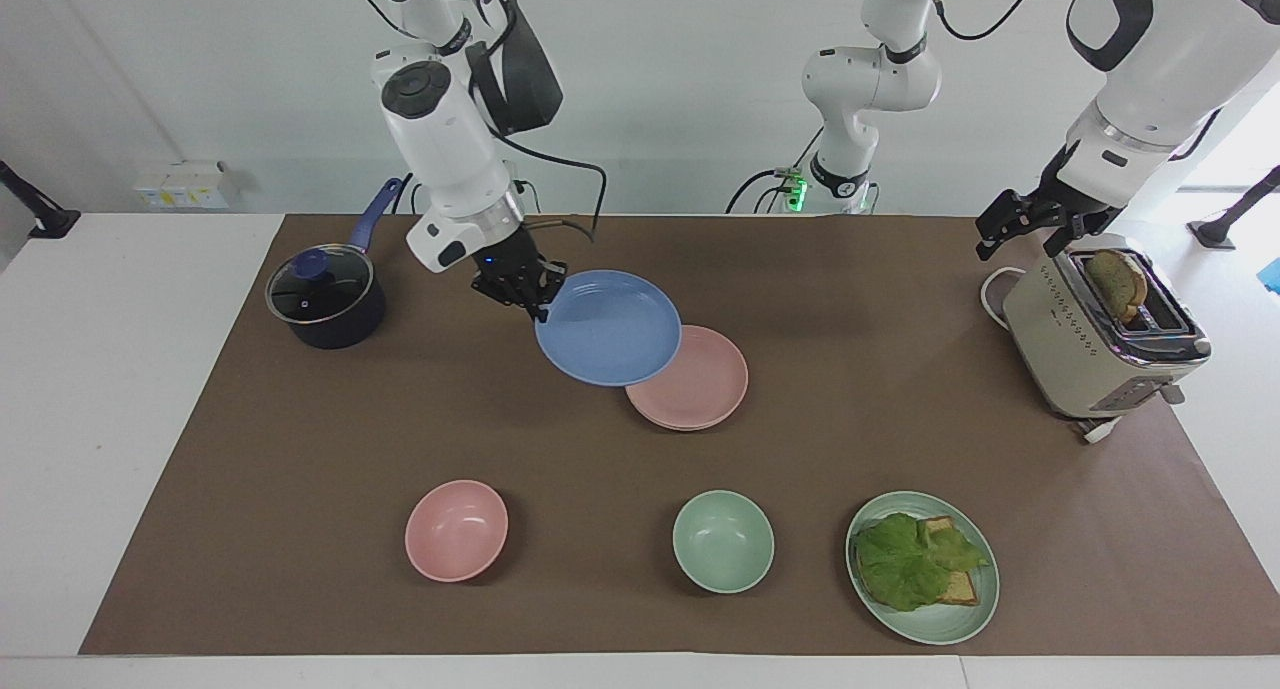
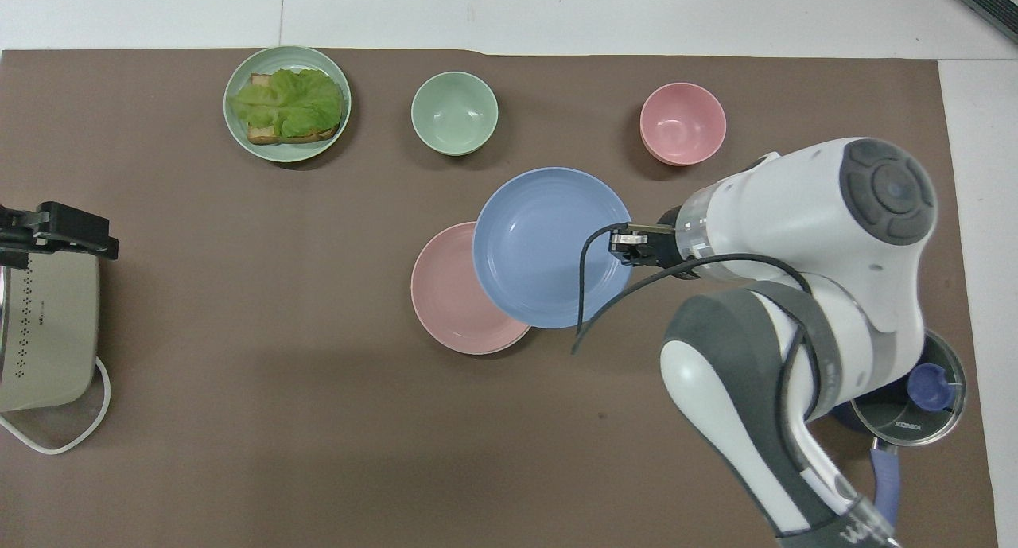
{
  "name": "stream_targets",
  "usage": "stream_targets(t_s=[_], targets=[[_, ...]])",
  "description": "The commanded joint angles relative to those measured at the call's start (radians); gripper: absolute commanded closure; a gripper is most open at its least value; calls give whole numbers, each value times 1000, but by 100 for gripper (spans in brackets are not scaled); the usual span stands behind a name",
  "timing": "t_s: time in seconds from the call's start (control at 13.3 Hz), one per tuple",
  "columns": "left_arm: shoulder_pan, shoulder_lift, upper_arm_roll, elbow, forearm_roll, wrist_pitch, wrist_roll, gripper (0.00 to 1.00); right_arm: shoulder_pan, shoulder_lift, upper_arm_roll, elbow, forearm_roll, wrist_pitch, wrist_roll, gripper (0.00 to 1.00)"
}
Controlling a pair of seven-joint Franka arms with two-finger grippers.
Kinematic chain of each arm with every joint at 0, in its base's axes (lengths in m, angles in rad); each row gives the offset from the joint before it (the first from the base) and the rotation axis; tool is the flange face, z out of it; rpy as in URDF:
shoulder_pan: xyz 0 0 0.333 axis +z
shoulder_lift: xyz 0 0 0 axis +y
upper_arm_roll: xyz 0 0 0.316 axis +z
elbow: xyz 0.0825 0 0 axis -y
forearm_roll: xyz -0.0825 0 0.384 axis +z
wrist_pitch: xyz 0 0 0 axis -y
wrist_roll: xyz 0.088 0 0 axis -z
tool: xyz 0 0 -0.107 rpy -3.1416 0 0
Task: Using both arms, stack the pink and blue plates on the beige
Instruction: 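Carry the blue plate over the pink plate with the right gripper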
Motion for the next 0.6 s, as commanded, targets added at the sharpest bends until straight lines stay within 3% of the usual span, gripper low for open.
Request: stream_targets(t_s=[0.0, 0.15, 0.53], targets=[[5, -22, -6, -20, 21, -4, 10, 0, 57, 71, -3, 43, 12, 48, 74, 100], [5, -22, -6, -20, 21, -4, 10, 0, 115, 120, -3, 43, 10, 117, 120, 100], [5, -22, -6, -20, 19, -4, 10, 0, 149, 207, -3, 40, 7, 183, 121, 100]])
